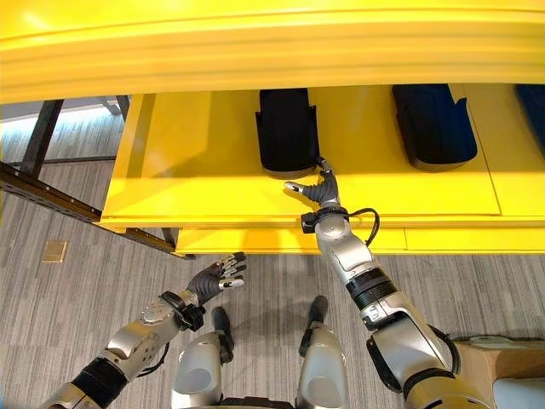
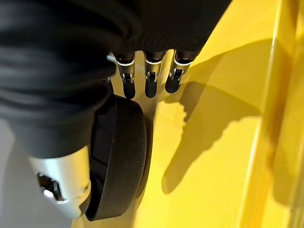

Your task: Move parts from the plastic box to the shelf.

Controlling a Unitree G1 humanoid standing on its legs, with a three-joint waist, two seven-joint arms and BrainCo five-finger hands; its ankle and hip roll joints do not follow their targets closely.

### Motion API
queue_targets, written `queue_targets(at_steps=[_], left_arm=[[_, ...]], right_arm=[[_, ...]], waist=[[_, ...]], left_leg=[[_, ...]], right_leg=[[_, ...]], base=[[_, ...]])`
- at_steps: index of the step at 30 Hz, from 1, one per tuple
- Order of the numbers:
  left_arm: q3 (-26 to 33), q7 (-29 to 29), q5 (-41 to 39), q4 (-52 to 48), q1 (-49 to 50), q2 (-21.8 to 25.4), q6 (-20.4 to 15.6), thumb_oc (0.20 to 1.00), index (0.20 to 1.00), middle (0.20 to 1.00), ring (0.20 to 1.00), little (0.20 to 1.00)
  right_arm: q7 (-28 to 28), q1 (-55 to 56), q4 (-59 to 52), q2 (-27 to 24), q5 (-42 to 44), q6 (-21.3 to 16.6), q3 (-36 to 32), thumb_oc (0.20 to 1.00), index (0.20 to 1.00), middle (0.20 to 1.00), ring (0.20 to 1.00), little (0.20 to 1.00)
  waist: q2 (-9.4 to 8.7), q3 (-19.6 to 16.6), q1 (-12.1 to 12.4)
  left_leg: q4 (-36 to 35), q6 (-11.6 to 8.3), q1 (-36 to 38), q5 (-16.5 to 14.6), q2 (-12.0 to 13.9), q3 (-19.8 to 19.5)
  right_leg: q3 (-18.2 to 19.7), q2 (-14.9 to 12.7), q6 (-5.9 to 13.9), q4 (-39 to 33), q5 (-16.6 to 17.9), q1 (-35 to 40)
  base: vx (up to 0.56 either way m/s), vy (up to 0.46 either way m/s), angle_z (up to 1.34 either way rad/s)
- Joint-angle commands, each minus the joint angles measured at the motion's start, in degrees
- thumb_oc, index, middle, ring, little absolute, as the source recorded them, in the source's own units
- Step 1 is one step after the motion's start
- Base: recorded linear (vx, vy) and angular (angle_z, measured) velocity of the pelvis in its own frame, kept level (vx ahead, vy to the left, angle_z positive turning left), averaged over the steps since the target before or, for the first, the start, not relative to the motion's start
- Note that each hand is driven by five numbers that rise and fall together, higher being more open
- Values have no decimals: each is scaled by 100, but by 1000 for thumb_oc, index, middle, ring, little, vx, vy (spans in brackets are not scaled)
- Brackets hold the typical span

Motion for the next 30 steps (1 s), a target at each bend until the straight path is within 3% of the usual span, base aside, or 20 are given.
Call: queue_targets(at_steps=[1,3,5,11,15,18,23,30], left_arm=[[-59,-144,93,-325,-8,-81,-224,1000,1000,1000,1000,1000],[-58,-125,93,-288,-11,-105,-241,1000,1000,1000,1000,1000],[-43,-101,86,-259,16,-117,-285,1000,1000,1000,1000,1000],[48,-34,38,-295,206,-135,-342,1000,1000,1000,1000,1000],[226,-97,231,-300,574,-221,-476,1000,1000,1000,1000,1000],[404,-192,378,-319,952,-299,-645,1000,1000,1000,1000,1000],[592,-548,594,-276,1096,-160,-659,1000,1000,1000,1000,1000],[372,-851,984,-249,876,183,-753,1000,1000,1000,1000,1000]], right_arm=[[-91,358,-1,460,101,215,124,1000,1000,1000,1000,1000],[-329,333,46,451,93,180,87,1000,1000,1000,1000,1000],[-689,334,124,390,14,-135,-29,1000,1000,1000,1000,1000],[-648,666,-316,270,-183,-539,-388,1000,1000,1000,1000,1000],[-265,1530,-1064,217,-216,-472,-433,1000,1000,1000,1000,1000],[302,2607,-1814,-43,-289,-559,-394,1000,1000,1000,1000,1000],[1158,3491,-2657,-447,-257,-524,-620,1000,1000,1000,1000,1000],[1240,4072,-2791,-695,-53,-775,-802,1000,1000,1000,1000,1000]], waist=[[6,201,170],[8,188,162],[3,190,140],[-18,98,38],[-80,-109,-108],[-162,-310,-271],[-307,-503,-515],[-541,-547,-784]], left_leg=[[19,136,-33,60,-44,-68],[6,133,-18,63,-44,-59],[20,141,12,37,-59,-68],[-152,158,121,63,-110,-36],[-482,167,374,131,-192,44],[-659,188,547,175,-238,109],[-641,273,676,57,-343,300],[-516,483,768,-200,-533,584]], right_leg=[[-233,-409,433,755,-638,217],[-236,-403,430,730,-637,239],[-223,-406,434,749,-663,263],[-175,-339,448,526,-596,355],[-150,-289,491,109,-491,622],[-117,-322,571,-128,-379,797],[-34,-420,738,-271,-197,850],[21,-549,946,-419,142,807]], base=[[0,0,0],[0,0,0],[0,0,0],[-12,40,0],[-10,125,-5],[-24,199,-9],[-66,188,-10],[-108,167,-11]])
